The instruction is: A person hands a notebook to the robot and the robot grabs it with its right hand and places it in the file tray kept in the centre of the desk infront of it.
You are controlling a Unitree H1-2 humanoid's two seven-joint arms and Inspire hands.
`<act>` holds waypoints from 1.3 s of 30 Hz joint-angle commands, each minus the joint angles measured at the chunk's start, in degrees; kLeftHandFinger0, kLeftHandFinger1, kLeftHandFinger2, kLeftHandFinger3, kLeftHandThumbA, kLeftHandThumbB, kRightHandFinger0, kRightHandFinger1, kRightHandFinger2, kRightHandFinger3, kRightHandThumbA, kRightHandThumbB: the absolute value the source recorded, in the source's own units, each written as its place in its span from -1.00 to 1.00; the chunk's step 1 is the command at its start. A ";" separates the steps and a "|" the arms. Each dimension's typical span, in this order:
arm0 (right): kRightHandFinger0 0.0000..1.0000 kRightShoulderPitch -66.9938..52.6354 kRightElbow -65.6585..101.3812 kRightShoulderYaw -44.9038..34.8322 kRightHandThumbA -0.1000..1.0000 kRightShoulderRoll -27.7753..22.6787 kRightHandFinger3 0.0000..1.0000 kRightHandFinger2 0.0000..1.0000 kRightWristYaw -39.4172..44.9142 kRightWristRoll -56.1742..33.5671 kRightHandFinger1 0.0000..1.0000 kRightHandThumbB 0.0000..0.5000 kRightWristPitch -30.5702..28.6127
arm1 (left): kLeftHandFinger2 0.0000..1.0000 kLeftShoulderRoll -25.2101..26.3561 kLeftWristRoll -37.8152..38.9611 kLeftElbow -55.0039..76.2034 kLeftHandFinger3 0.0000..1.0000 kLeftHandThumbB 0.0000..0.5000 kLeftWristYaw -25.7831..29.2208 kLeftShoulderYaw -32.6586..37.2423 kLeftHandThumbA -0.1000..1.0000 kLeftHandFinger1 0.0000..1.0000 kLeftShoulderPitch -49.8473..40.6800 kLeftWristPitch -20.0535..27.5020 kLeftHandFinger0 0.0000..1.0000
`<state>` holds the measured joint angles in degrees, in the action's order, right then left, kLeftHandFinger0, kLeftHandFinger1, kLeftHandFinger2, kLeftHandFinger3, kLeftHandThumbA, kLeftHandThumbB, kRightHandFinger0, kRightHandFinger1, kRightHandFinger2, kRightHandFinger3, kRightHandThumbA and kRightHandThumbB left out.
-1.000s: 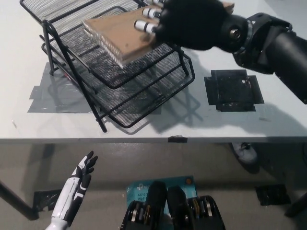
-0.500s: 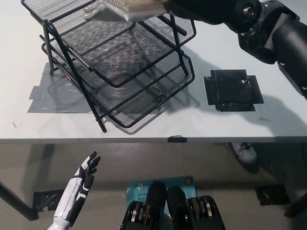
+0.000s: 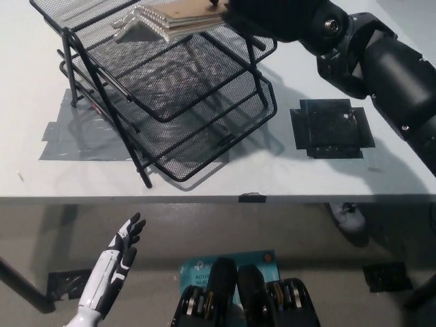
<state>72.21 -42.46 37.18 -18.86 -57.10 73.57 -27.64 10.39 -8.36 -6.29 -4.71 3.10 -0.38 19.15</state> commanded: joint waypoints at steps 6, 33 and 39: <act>-1.00 3.26 2.33 3.32 0.80 1.19 -0.96 -0.95 -3.65 2.37 -1.00 -0.97 1.18 | 1.00 0.93 -1.80 2.79 1.00 0.70 -0.27 0.56 1.00 1.00 0.95 0.15 1.00; -1.00 -7.13 2.09 21.54 0.70 -1.76 -0.98 -1.00 -6.28 4.11 -1.00 -0.92 0.71 | 1.00 1.48 -2.23 3.39 1.00 0.56 -0.69 1.29 1.00 1.00 1.34 -0.74 1.00; -1.00 -4.95 1.25 20.96 0.64 -1.88 -0.97 -1.00 -6.50 2.89 -1.00 -0.99 0.71 | 1.00 1.48 -2.01 3.29 1.00 0.58 -0.63 1.21 1.00 1.00 1.33 -0.83 1.00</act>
<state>64.64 -40.63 57.73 -21.22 -62.52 76.52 -25.91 11.08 -10.19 -4.60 -5.02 4.26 0.93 17.95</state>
